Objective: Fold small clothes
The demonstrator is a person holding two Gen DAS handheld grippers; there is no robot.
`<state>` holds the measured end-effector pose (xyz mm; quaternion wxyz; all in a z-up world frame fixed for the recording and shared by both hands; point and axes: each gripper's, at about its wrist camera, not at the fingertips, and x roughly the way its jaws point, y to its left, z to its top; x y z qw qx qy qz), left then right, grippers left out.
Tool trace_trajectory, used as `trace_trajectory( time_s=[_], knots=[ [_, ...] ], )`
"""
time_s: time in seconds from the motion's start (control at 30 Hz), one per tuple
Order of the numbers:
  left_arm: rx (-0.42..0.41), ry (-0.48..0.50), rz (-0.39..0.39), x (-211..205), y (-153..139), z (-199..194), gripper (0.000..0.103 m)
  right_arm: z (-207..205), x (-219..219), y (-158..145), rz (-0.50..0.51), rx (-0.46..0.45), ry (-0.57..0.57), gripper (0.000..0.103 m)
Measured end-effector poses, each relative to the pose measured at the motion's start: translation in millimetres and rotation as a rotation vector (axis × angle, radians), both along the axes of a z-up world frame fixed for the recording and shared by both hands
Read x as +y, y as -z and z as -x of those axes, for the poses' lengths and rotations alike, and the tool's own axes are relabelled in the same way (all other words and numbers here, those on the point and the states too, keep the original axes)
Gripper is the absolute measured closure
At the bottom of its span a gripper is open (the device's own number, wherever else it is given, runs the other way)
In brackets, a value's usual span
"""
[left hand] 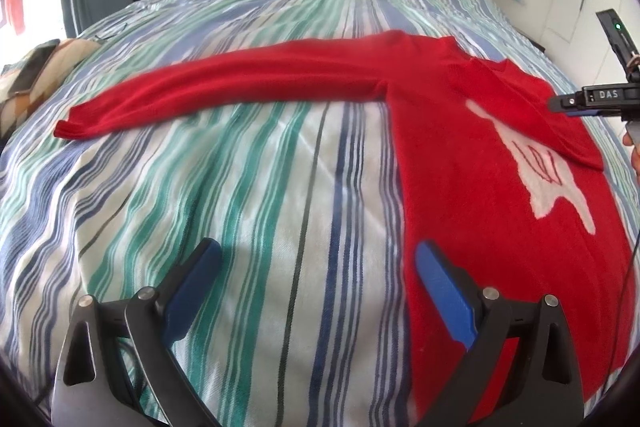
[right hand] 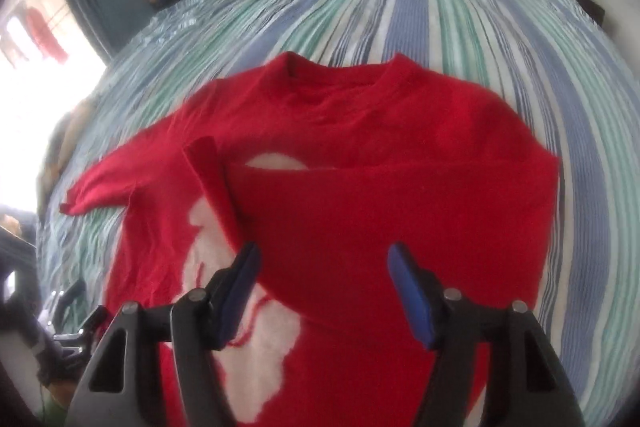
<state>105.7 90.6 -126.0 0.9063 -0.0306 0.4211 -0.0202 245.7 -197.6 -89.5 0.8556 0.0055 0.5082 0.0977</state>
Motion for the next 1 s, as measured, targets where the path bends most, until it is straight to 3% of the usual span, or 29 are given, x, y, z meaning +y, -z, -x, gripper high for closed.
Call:
trace_trajectory(
  time_s=[0.07,0.13,0.2,0.3,0.4,0.5,0.57,0.63,0.73,0.83,0.93,1.0],
  knots=[
    [-0.002,0.002,0.003,1.0,0.2,0.9,0.005,-13.9,31.9,5.1,0.172,-0.028,-0.035,0.037],
    [0.002,0.003,0.007,2.0,0.8,1.6,0.005,-27.2,54.9,17.4,0.203,-0.008,-0.070,0.037],
    [0.004,0.006,0.011,2.9,0.5,1.9,0.005,-26.1,78.0,25.3,0.139,0.015,-0.156,0.039],
    [0.008,0.009,0.012,3.1,0.3,1.8,0.005,-2.9,111.3,23.6,-0.016,0.053,-0.397,0.043],
    [0.017,0.009,0.006,1.7,0.0,0.4,0.004,18.0,107.5,10.6,-0.024,0.027,-0.471,0.043],
    [0.017,0.005,0.014,2.7,-0.3,0.8,0.005,12.7,54.4,-5.0,-0.112,0.019,-0.335,0.043],
    [0.017,0.003,0.016,3.5,0.2,1.3,0.005,-1.0,7.6,-8.4,-0.196,0.032,-0.153,0.041],
    [0.017,0.003,0.012,3.0,1.0,1.6,0.004,-11.0,-46.6,5.4,-0.257,0.111,0.056,0.041],
    [0.020,0.011,-0.010,-0.1,3.3,1.4,0.004,-5.3,-107.0,24.5,-0.192,0.143,0.289,0.041],
    [0.022,0.017,-0.031,-2.8,4.7,1.9,0.004,14.7,-134.2,19.4,-0.175,0.065,0.346,0.041],
    [0.017,0.025,-0.015,-1.0,0.3,3.3,0.004,47.4,-137.3,3.4,-0.233,-0.043,0.309,0.041],
    [0.004,0.027,0.000,3.1,-4.6,5.1,0.004,77.0,-136.6,-3.1,-0.193,-0.118,0.284,0.036]
  ],
)
